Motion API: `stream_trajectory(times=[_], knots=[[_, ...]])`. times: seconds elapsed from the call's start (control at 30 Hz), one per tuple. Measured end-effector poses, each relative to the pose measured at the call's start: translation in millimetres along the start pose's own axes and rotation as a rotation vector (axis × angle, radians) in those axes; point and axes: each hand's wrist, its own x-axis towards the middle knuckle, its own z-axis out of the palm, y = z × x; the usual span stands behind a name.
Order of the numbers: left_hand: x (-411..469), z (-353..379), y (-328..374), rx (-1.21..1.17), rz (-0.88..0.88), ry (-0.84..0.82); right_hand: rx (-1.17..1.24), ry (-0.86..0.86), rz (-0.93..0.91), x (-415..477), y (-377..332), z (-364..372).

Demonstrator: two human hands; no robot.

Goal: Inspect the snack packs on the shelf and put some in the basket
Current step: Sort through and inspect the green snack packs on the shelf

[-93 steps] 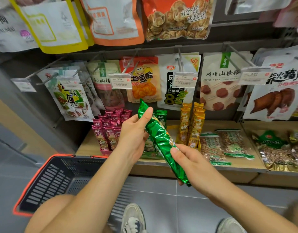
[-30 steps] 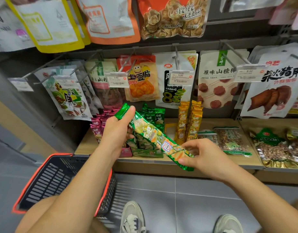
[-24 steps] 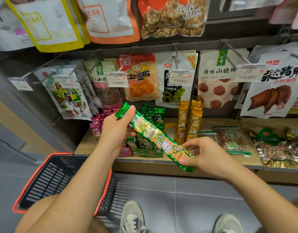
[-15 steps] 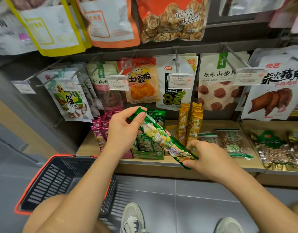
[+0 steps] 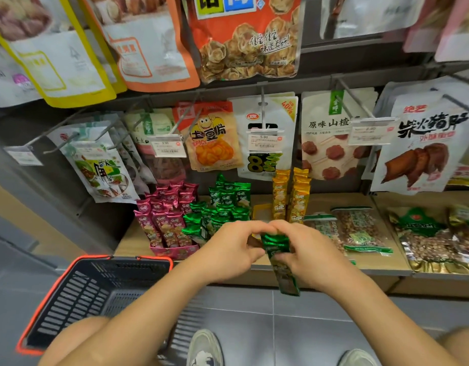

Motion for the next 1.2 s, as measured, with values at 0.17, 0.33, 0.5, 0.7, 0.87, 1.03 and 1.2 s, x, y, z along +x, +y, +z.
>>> stream_trajectory(times=[0.17,0.33,0.5,0.7,0.87,1.03,1.2], knots=[[37.0,-22.7,-18.1,0.435,0.05,0.054,-0.07,0.301,0.084,8.1,7.8,-5.5],[73.6,-26.8,-68.2,0.759,-0.066,-0.15,0.118,0.604,0.041,22.4,8.9,-10.2],[87.9,-9.0,-97.1,0.837,-0.077,-0.191,0.328,0.754,-0.012,56.4,4.8,5.1],[86.3,-8.9,-102.6,0.779,-0.039,-0.163,0.382,0.762,-0.046,93.4,4.6,32.4],[81.6,-9.1,-107.9,0.72,-0.046,-0.177,0.228,0.584,0.066,129.5,11.3,54.8],[78.7,-14.8,-117.9,0.477,-0.024,-0.091,0.309,0.403,0.081,146.5,20.6,85.7],[75.3,-14.6,-120.6,0.284,-0.065,0.028,0.273,0.245,0.144,146.1,37.4,110.1]])
